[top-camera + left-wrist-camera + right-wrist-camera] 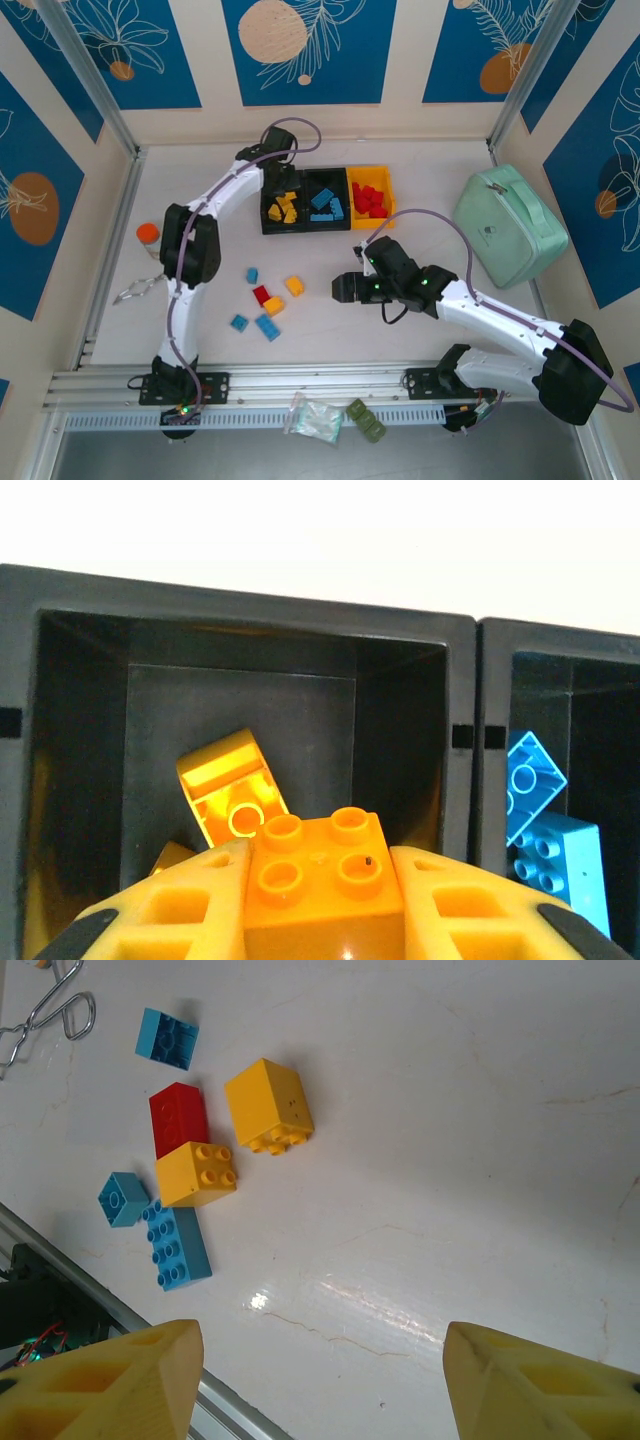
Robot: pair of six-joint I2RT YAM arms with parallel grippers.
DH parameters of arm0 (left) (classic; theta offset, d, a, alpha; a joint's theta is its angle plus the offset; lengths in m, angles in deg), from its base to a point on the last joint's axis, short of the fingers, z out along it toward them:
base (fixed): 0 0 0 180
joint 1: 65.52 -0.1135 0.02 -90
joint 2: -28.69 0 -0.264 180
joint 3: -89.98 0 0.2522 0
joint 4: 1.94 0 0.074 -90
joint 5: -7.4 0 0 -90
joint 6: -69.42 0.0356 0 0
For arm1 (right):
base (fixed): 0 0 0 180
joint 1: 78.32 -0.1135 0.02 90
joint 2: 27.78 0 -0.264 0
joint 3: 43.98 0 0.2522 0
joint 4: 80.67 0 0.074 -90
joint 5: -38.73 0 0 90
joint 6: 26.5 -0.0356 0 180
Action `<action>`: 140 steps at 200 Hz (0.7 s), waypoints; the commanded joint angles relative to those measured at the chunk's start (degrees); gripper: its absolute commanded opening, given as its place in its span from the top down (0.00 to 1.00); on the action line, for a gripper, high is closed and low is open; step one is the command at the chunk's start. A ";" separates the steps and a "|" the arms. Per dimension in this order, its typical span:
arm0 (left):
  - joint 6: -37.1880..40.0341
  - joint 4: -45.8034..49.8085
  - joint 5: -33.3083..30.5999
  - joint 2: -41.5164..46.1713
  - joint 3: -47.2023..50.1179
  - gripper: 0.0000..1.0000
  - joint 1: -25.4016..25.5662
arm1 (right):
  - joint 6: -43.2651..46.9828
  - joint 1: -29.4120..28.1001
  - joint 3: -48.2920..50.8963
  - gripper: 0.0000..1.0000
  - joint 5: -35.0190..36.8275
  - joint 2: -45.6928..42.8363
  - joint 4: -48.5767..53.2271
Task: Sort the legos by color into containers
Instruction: Place the lego in the container.
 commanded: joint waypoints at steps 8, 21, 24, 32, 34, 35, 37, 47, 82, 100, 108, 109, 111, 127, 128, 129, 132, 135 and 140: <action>0.22 0.41 -0.38 -2.45 -4.07 0.68 -0.76 | 0.54 0.37 -2.53 0.35 0.22 0.16 1.07; 0.38 1.00 -0.63 -3.37 -5.07 0.66 -0.85 | 0.62 0.39 -2.55 0.35 0.14 0.27 1.23; 0.30 1.26 -0.75 -3.55 -5.28 0.65 -0.85 | 0.60 0.41 -2.64 0.35 0.13 0.22 1.22; 0.25 1.63 -0.73 -3.76 -5.60 0.61 -0.85 | 0.61 0.41 -2.64 0.35 0.21 0.16 1.31; 0.22 1.60 -0.70 -3.71 -5.65 0.60 -0.85 | 0.62 0.41 -2.64 0.35 0.24 0.20 1.29; 0.21 1.63 -0.70 -3.75 -5.71 0.59 -0.85 | 0.62 0.41 -2.64 0.35 0.23 0.20 1.31; 0.25 1.58 -0.69 -3.76 -5.70 0.58 -0.85 | 0.62 0.41 -2.64 0.35 0.22 0.16 1.29; 0.09 1.67 -0.54 -3.50 -5.64 0.53 -0.85 | 0.62 0.46 -2.65 0.35 0.22 0.12 1.29; -0.36 1.80 -0.13 -0.67 -4.53 0.45 -0.84 | 0.84 0.43 -2.73 0.35 0.09 0.16 1.16; -0.46 0.89 1.13 2.53 -2.00 0.45 -0.56 | 0.99 0.50 -2.90 0.35 0.05 0.12 1.07; -0.47 0.33 1.56 4.24 -0.50 0.45 -0.51 | 1.09 0.50 -2.99 0.35 0.05 0.12 1.13; -0.44 0.29 1.62 4.44 -0.33 0.45 -0.50 | 1.12 0.50 -2.99 0.35 0.09 0.12 1.15; -0.48 0.15 1.73 4.93 0.26 0.45 -0.50 | 1.19 0.50 -3.03 0.35 0.06 0.12 1.14; -0.07 -0.93 3.00 8.45 4.11 0.44 -0.23 | 1.47 0.51 -3.21 0.35 -0.13 0.12 1.07; -0.02 -1.00 3.05 8.71 4.31 0.44 -0.23 | 1.49 0.50 -3.28 0.35 -0.13 0.12 1.12; 0.00 -1.00 3.11 8.92 4.54 0.44 -0.23 | 1.49 0.50 -3.26 0.35 -0.13 0.12 1.14; 0.07 -0.99 3.25 9.50 5.25 0.44 -0.17 | 1.50 0.50 -3.25 0.35 -0.19 0.12 1.16; 0.13 -0.99 3.58 10.21 5.94 0.44 -0.15 | 1.58 0.53 -3.32 0.35 -0.21 0.10 1.16; 0.25 -1.18 4.04 11.17 7.21 0.44 -0.05 | 1.61 0.50 -3.42 0.35 -0.22 0.03 1.16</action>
